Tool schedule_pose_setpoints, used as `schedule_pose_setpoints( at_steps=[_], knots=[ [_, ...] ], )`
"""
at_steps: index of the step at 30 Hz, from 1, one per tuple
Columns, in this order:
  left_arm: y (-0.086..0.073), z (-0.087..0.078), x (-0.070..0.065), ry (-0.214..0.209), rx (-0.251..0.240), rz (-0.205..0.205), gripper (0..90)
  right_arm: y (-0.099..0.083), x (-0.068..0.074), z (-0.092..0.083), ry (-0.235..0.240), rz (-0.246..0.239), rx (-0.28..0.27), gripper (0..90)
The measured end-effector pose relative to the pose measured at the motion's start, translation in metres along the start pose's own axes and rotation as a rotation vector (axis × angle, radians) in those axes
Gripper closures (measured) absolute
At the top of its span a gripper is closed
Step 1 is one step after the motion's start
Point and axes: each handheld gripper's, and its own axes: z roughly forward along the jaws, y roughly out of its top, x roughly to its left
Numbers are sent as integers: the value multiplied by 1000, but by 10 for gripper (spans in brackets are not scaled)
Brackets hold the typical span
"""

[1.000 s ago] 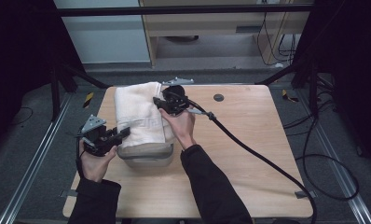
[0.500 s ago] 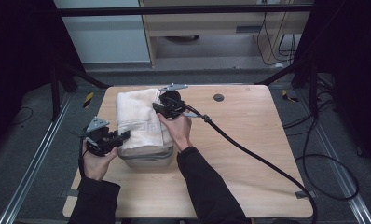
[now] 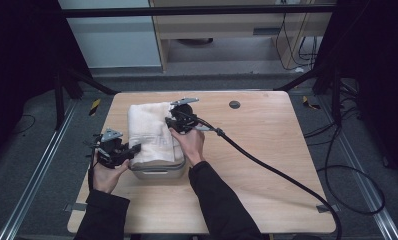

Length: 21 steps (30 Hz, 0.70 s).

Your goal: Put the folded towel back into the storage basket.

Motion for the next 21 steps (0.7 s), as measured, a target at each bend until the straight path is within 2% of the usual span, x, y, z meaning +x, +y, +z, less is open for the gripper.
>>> schedule_pose_setpoints(
  at_steps=[11,14,17,21],
  knots=[
    [-5,12,-1,10,38,14,685,-14,-5,7,-13,-5,23,672],
    [-7,16,-2,20,53,29,683,-19,-7,9,-15,1,28,669],
    [-8,19,-3,32,66,44,679,-21,-7,11,-26,-17,31,666],
    [-10,22,-3,37,78,44,671,-24,-6,11,-36,-41,34,663]
  ],
)
